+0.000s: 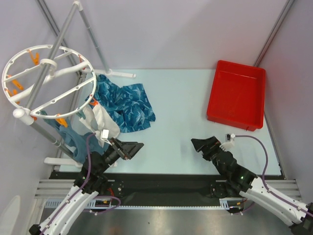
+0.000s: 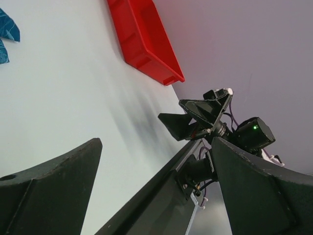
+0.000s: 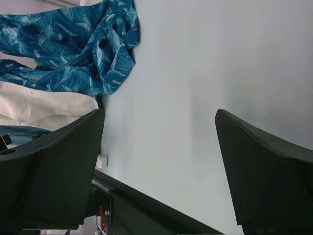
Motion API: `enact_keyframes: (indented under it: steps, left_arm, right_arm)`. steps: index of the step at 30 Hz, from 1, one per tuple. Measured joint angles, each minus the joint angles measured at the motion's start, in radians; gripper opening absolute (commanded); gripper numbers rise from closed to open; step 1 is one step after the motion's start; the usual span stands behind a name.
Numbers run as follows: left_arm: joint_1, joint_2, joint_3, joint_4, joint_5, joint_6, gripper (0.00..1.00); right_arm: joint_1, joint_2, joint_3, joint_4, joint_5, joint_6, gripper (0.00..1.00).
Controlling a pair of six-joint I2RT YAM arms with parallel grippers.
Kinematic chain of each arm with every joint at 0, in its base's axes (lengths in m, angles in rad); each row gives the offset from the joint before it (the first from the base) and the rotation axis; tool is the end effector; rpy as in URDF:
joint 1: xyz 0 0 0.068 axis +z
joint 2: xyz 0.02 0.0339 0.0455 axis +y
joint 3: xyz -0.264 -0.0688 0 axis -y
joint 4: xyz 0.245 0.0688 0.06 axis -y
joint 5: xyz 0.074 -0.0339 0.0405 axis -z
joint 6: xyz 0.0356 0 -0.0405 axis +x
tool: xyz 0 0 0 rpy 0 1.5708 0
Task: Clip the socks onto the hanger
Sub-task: Reset both arms
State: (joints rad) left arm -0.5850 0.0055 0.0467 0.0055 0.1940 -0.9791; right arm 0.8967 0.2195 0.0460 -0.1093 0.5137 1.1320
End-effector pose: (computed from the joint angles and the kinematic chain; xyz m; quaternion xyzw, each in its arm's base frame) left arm 0.0855 -0.0649 0.1901 -0.0658 0.6876 -0.5549 0.4637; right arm 0.0854 0.0788 0.1585 0.2423 0.7502 0.3858 0.4792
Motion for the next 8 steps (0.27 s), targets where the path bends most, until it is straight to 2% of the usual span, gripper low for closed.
enact_keyframes:
  steps: [8]
  left_arm:
    - [0.000, 0.000, 0.000, -0.019, 0.000, -0.001, 0.99]
  right_arm:
    - [0.012, -0.008, 0.000, 0.000, 0.004, 0.016, 1.00]
